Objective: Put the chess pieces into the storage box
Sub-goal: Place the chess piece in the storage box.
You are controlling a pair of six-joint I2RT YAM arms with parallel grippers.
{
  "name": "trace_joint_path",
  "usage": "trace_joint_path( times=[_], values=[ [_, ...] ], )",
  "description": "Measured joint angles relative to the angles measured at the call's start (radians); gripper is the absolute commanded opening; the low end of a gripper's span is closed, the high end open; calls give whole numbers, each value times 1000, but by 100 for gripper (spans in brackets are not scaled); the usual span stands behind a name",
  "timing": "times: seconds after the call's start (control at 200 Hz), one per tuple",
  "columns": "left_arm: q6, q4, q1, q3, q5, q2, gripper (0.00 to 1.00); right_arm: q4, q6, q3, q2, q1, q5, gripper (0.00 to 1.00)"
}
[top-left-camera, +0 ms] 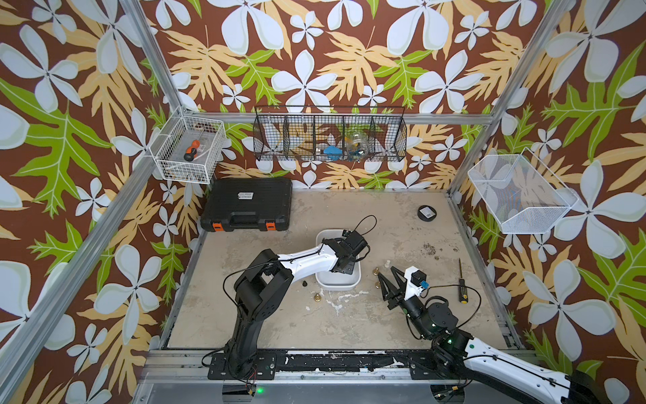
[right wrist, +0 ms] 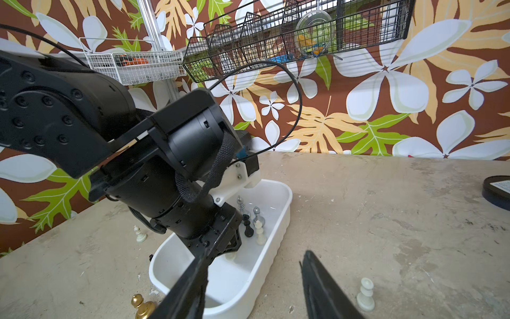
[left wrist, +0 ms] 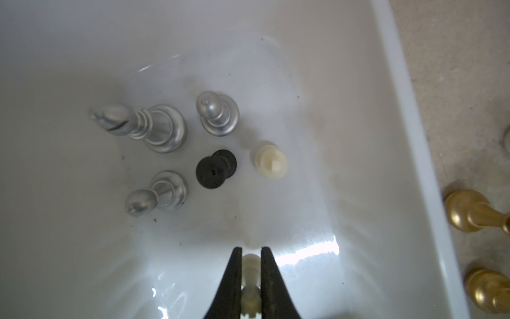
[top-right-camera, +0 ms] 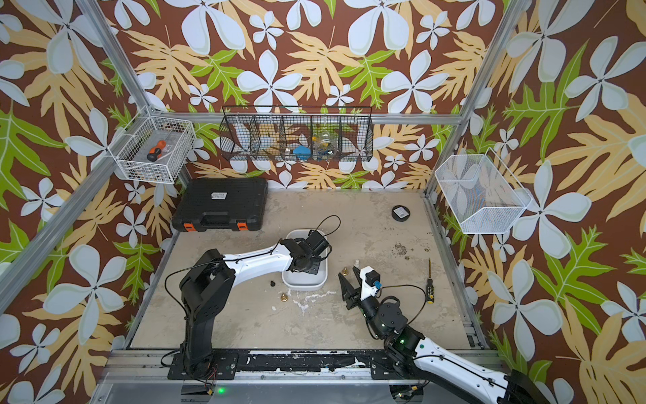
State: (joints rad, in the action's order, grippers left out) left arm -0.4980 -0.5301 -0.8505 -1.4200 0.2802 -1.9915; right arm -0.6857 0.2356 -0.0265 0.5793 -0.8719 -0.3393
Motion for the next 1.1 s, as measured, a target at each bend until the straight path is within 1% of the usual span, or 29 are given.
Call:
trace_joint_path(
  times=[0.42,0.801,1.101],
  values=[
    [0,55,5,-3,14,-12,12,-1,0,0,-5,0,4,56],
    [0,66,5,-39,26,-60,13,-1,0,0,-6,0,19,56],
    [0,85,5,-39,29,-65,13,-1,0,0,-5,0,19,56]
  ],
)
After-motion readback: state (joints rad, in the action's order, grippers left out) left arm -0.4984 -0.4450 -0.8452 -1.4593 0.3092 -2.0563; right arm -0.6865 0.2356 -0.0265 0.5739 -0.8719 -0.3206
